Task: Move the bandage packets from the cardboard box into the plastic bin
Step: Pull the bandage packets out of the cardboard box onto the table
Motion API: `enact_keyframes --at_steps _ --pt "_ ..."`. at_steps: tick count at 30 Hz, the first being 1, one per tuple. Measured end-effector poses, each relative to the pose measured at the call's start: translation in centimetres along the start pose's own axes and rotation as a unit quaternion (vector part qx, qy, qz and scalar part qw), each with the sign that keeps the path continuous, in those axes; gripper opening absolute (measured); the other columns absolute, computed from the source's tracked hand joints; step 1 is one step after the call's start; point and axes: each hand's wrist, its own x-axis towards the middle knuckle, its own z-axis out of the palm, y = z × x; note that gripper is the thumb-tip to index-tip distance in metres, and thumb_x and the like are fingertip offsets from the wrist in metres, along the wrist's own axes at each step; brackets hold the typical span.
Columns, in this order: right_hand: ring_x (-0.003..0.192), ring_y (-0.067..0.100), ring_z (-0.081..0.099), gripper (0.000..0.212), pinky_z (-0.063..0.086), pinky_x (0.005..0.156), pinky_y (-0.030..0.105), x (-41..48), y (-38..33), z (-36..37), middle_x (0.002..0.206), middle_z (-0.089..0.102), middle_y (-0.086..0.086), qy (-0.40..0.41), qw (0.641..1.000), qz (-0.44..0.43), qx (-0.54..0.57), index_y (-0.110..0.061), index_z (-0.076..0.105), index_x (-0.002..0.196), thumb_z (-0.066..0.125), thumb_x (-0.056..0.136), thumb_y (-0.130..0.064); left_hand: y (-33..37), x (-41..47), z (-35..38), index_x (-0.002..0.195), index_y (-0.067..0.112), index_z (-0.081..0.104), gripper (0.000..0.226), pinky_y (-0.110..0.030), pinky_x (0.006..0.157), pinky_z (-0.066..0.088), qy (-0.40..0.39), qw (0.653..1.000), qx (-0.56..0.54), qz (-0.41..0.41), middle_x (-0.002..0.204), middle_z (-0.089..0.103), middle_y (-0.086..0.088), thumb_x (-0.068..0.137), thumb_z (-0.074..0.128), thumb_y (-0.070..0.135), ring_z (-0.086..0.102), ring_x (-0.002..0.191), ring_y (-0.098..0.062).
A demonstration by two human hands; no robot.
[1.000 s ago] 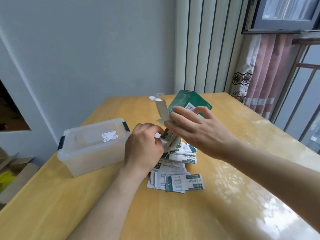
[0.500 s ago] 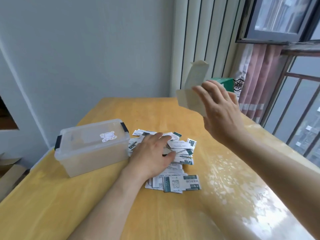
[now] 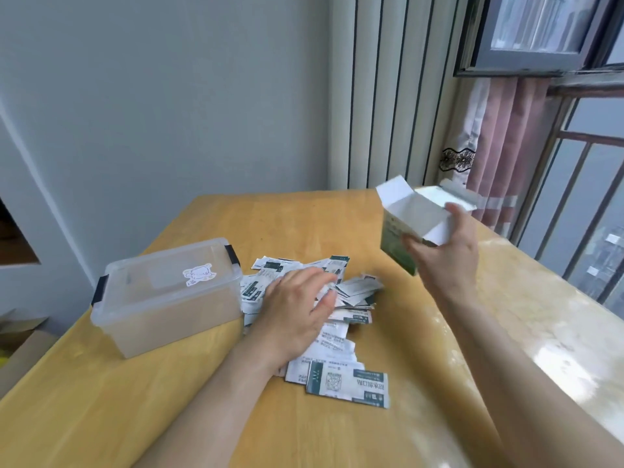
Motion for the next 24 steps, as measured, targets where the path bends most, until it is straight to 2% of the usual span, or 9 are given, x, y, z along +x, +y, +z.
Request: enact_keyframes --at_steps 2,4,8,11,14,18,21,23,24 --pt "0.111 0.029 0.050 0.077 0.034 0.081 0.020 -0.3 1.7 0.2 0.127 0.050 0.019 -0.052 0.996 0.047 -0.048 -0.013 0.038 0.142 0.076 0.076 -0.017 0.1 0.1 -0.4 0.122 0.022 0.063 0.032 -0.019 0.104 0.028 0.067 0.997 -0.033 0.005 0.130 0.057 0.008 0.098 0.043 0.031 0.044 0.125 -0.009" --pt "0.113 0.031 0.049 0.082 0.037 0.083 0.026 -0.4 2.4 0.2 0.129 0.050 0.019 -0.096 0.991 0.065 -0.068 -0.018 0.034 0.145 0.077 0.075 -0.016 -0.1 0.0 -0.6 0.115 0.021 0.068 0.026 -0.010 0.096 0.025 0.084 0.996 -0.034 0.005 0.123 0.059 0.009 0.096 0.049 0.019 0.044 0.120 -0.006" --pt "0.117 0.028 0.049 0.089 0.043 0.095 0.034 0.0 2.7 1.0 0.131 0.048 0.013 -0.144 0.988 0.034 -0.050 -0.026 0.035 0.145 0.083 0.071 -0.014 0.1 -0.1 -0.4 0.111 0.021 0.070 0.023 -0.005 0.094 0.023 0.067 0.997 -0.024 0.024 0.120 0.058 0.010 0.093 0.056 0.017 0.045 0.117 -0.005" --pt "0.109 0.025 0.050 0.090 0.046 0.099 0.042 -0.5 3.1 1.5 0.134 0.038 0.012 -0.121 0.990 0.069 -0.017 -0.032 0.030 0.144 0.080 0.073 -0.007 0.2 -0.3 -0.7 0.116 0.023 0.067 0.025 0.002 0.093 0.016 0.057 0.998 -0.027 0.031 0.125 0.055 0.010 0.092 0.059 0.023 0.042 0.122 -0.006" --pt "0.116 0.031 0.047 0.088 0.037 0.095 0.028 -1.0 3.3 1.2 0.134 0.034 0.015 -0.095 0.991 0.064 -0.071 -0.031 0.026 0.146 0.075 0.077 -0.006 0.0 -0.2 -1.2 0.119 0.028 0.066 0.028 -0.007 0.099 0.021 0.052 0.998 -0.015 0.027 0.132 0.051 0.011 0.091 0.061 0.030 0.038 0.126 -0.004" --pt "0.129 0.034 0.035 0.081 0.036 0.105 0.046 -1.3 2.4 1.0 0.140 0.034 0.018 -0.038 0.993 0.016 -0.109 -0.026 0.029 0.145 0.070 0.077 -0.012 0.0 0.0 -1.8 0.100 0.019 0.073 0.017 -0.015 0.091 0.037 0.134 0.989 -0.016 0.053 0.110 0.066 0.005 0.088 0.062 0.014 0.054 0.107 -0.010" --pt "0.127 0.033 0.038 0.068 0.037 0.099 0.050 -1.8 0.4 0.8 0.138 0.040 0.016 -0.013 0.990 -0.063 -0.123 -0.018 0.042 0.140 0.067 0.077 -0.010 0.0 -0.2 -2.3 0.093 0.016 0.074 0.019 -0.029 0.082 0.050 0.175 0.982 -0.003 0.067 0.095 0.071 0.007 0.084 0.058 0.015 0.060 0.092 -0.012" --pt "0.117 0.028 0.047 0.054 0.043 0.096 0.047 -2.3 -1.3 0.8 0.129 0.050 0.013 -0.072 0.987 -0.118 -0.080 -0.015 0.052 0.131 0.068 0.079 -0.010 0.3 -0.3 -3.4 0.097 0.021 0.075 0.021 -0.031 0.084 0.052 0.148 0.988 -0.030 0.045 0.097 0.072 0.009 0.085 0.058 0.025 0.063 0.094 -0.010" --pt "0.111 0.023 0.052 0.047 0.045 0.095 0.044 -2.7 -2.1 0.9 0.124 0.055 0.008 -0.139 0.980 -0.136 -0.052 -0.016 0.056 0.126 0.070 0.081 -0.013 0.5 -0.4 -3.9 0.105 0.025 0.073 0.024 -0.029 0.092 0.049 0.095 0.994 -0.045 0.031 0.107 0.071 0.010 0.086 0.061 0.034 0.061 0.104 -0.009"
